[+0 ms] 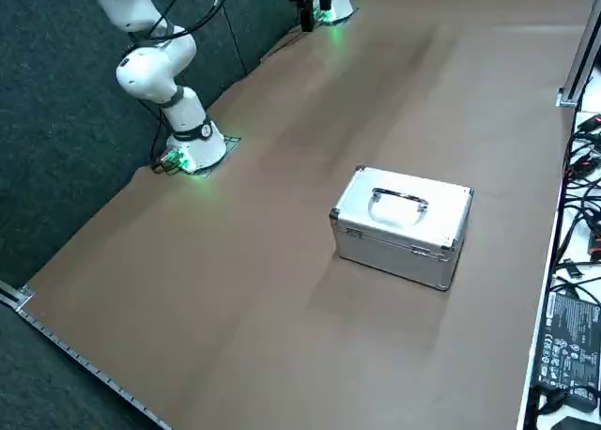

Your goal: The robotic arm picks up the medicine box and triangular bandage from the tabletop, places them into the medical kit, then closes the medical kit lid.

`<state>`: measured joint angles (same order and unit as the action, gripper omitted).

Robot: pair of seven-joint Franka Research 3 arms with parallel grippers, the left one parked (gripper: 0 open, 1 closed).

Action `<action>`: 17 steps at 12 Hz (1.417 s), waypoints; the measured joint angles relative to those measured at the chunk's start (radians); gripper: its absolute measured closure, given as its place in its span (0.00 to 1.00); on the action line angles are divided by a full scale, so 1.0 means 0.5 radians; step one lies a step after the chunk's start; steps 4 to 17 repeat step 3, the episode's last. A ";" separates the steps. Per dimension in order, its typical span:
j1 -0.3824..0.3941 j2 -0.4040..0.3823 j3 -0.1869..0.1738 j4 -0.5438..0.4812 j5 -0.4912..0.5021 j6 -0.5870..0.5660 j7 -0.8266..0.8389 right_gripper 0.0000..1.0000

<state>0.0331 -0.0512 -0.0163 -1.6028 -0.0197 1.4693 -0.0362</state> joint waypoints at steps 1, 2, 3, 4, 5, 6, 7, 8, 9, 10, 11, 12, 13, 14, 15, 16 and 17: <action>-0.006 -0.055 0.002 -0.065 -0.002 0.011 0.000 0.00; -0.007 -0.072 0.003 -0.080 -0.003 0.013 0.003 0.00; -0.008 -0.082 0.004 -0.086 -0.003 0.013 0.020 0.00; -0.008 -0.082 0.004 -0.086 -0.003 0.013 0.020 0.00; -0.008 -0.082 0.004 -0.086 -0.003 0.013 0.020 0.00; -0.008 -0.082 0.004 -0.086 -0.003 0.013 0.020 0.00; -0.008 -0.082 0.004 -0.086 -0.003 0.013 0.020 0.00; -0.008 -0.082 0.004 -0.086 -0.003 0.013 0.020 0.00; -0.008 -0.082 0.004 -0.086 -0.003 0.013 0.020 0.00; -0.008 -0.082 0.004 -0.086 -0.003 0.013 0.020 0.00; -0.008 -0.082 0.004 -0.086 -0.003 0.013 0.020 0.00; -0.008 -0.082 0.004 -0.086 -0.003 0.013 0.020 0.00; -0.008 -0.082 0.004 -0.086 -0.003 0.013 0.020 0.00; -0.008 -0.082 0.004 -0.086 -0.003 0.013 0.020 0.00; -0.008 -0.082 0.004 -0.086 -0.003 0.013 0.020 0.00; -0.008 -0.082 0.004 -0.086 -0.003 0.013 0.020 0.00; -0.008 -0.082 0.004 -0.086 -0.003 0.013 0.020 0.00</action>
